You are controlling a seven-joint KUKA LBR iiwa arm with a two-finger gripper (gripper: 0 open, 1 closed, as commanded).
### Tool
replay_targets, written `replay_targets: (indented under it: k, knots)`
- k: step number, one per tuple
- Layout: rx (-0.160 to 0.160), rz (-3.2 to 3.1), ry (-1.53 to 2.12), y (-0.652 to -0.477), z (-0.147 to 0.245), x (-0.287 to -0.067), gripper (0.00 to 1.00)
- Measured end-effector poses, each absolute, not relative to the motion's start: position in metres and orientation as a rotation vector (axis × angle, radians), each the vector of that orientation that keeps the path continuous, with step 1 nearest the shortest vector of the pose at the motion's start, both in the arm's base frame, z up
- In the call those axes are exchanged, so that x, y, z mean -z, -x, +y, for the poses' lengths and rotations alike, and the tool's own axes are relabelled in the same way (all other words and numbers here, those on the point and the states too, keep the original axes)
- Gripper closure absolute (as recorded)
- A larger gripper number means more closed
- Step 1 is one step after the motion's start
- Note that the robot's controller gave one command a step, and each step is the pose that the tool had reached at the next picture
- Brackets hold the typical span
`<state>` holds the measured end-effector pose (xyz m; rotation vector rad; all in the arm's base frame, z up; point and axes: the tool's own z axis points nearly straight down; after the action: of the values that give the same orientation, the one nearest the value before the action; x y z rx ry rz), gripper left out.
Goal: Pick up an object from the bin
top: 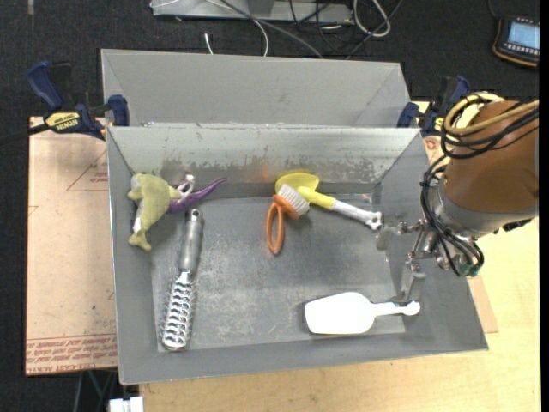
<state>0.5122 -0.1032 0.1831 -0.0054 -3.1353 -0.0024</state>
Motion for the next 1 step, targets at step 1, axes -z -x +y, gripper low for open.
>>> replay_targets:
  k: [1]
  knots:
    - [0.001,-3.142,-0.001,-0.5141,-0.1027,-0.1866,0.00]
